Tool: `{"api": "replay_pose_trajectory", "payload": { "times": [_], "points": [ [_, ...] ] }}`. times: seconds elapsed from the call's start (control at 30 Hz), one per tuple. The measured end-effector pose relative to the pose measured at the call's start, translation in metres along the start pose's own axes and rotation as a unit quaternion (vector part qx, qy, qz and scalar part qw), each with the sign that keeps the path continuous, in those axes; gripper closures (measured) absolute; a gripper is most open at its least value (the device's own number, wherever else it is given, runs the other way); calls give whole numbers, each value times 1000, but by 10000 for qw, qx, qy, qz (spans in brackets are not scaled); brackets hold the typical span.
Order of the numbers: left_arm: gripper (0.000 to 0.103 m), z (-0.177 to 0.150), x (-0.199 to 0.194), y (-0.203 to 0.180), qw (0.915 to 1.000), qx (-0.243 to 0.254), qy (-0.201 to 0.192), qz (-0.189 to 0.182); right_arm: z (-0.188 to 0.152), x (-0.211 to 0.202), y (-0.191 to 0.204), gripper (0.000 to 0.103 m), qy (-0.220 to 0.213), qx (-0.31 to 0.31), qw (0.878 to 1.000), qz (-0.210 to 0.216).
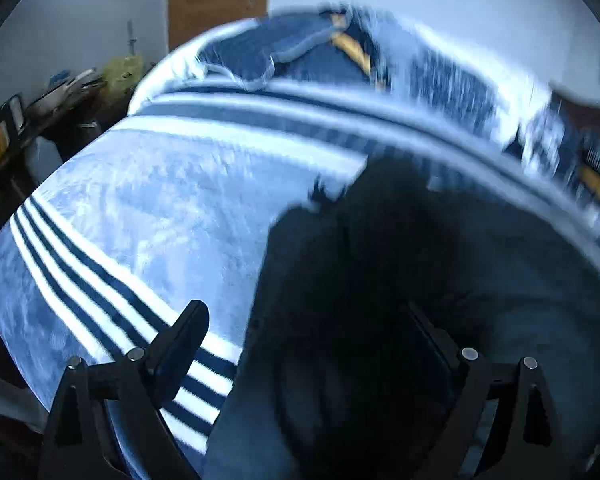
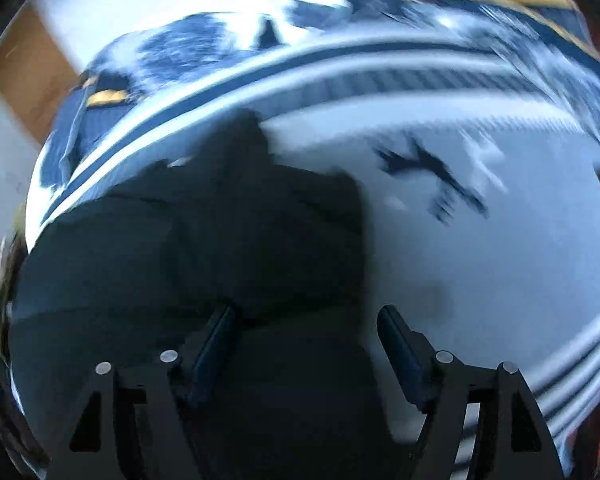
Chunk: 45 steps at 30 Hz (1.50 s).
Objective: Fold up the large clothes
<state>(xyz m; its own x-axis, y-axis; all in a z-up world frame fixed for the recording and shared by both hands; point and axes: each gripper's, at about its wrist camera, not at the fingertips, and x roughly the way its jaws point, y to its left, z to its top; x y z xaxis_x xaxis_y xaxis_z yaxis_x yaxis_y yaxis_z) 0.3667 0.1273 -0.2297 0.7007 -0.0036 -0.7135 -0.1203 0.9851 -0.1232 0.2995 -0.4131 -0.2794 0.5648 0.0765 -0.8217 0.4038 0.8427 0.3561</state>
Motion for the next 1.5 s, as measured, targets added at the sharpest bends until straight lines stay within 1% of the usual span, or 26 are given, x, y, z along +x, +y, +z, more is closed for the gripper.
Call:
{"api": "replay_pose_trajectory", "payload": {
  "times": [0.03,0.07,0.1,0.13,0.17,0.23,0.27,0.33,0.37,0.4,0.43,0.5,0.53,0.6,0.63,0.77,0.8,0.9,1.0,1.03,1.1,1.17,1.23,1.33,1.43,1.5],
  "points": [
    [8,-3,-13,3,9999,-77,-148,-47,-4,-15,-4,27,-141,145,9996,200],
    [8,-7,-21,5,9997,-95,-198,-55,-12,-30,-6,27,-284,201,9988,334],
    [8,-13,-26,6,9998,-53,-165,-44,-19,-37,-6,27,-327,171,9985,396],
    [8,-21,-28,7,9999,56,-79,-42,-29,-39,-5,26,-288,84,9988,399],
    [8,-29,-27,7,9999,153,-31,-21,-36,-32,-1,26,-174,-12,9993,319],
    [8,-50,-23,7,9989,415,193,84,-56,-21,-10,26,48,-127,9996,252],
    [8,-57,-22,10,9985,456,281,116,-64,-19,-17,26,111,-70,9997,221],
    [8,-76,-25,16,9982,353,472,92,-75,-25,-33,26,-7,208,9992,330],
    [8,-76,-25,18,9982,291,516,87,-81,-29,-38,26,-62,292,9988,383],
    [8,-76,-28,20,9986,212,472,114,-87,-30,-41,26,-54,318,9986,420],
    [8,-74,-28,21,9987,183,445,167,-93,-27,-42,26,26,252,9989,383],
    [8,-74,-23,19,9977,195,610,229,-96,-26,-43,26,68,268,9992,294],
    [8,-75,-20,18,9972,212,666,267,-96,-29,-43,26,32,315,9992,256],
    [8,-80,-29,12,9969,291,572,459,-94,-39,-41,26,-103,361,9993,-16],
    [8,-81,-38,9,9973,308,457,485,-94,-46,-39,26,-202,350,9991,-95],
    [8,-98,-90,-9,9995,205,127,205,-106,-92,-27,26,-299,280,9991,-54],
    [8,-100,-110,-18,9998,170,18,121,-109,-103,-22,26,-337,180,9993,-30],
    [8,-98,-152,-40,9993,251,-272,-43,-115,-141,2,26,-508,-273,9983,39],
    [8,-89,-204,-71,9963,579,-629,-89,-117,-183,34,26,-689,-694,9952,72],
    [8,-85,-222,-80,9941,727,-804,-102,-117,-197,44,26,-769,-812,9937,118],
    [8,-77,-260,-93,9888,925,-1168,23,-122,-226,65,25,-938,-1043,9899,208],
    [8,-74,-288,-99,9848,971,-1433,104,-125,-255,84,25,-1103,-1203,9863,223],
    [8,-71,-315,-104,9813,975,-1645,229,-128,-279,97,24,-1104,-1317,9850,166],
    [8,-70,-335,-102,9808,956,-1668,337,-134,-307,108,24,-1145,-1384,9834,260],
    [8,-73,-346,-99,9864,878,-1360,284,-147,-327,113,23,-1279,-1434,9812,200],
    [8,-79,-353,-96,9884,827,-1248,265,-155,-336,116,23,-1305,-1499,9798,231]
  ]
}}
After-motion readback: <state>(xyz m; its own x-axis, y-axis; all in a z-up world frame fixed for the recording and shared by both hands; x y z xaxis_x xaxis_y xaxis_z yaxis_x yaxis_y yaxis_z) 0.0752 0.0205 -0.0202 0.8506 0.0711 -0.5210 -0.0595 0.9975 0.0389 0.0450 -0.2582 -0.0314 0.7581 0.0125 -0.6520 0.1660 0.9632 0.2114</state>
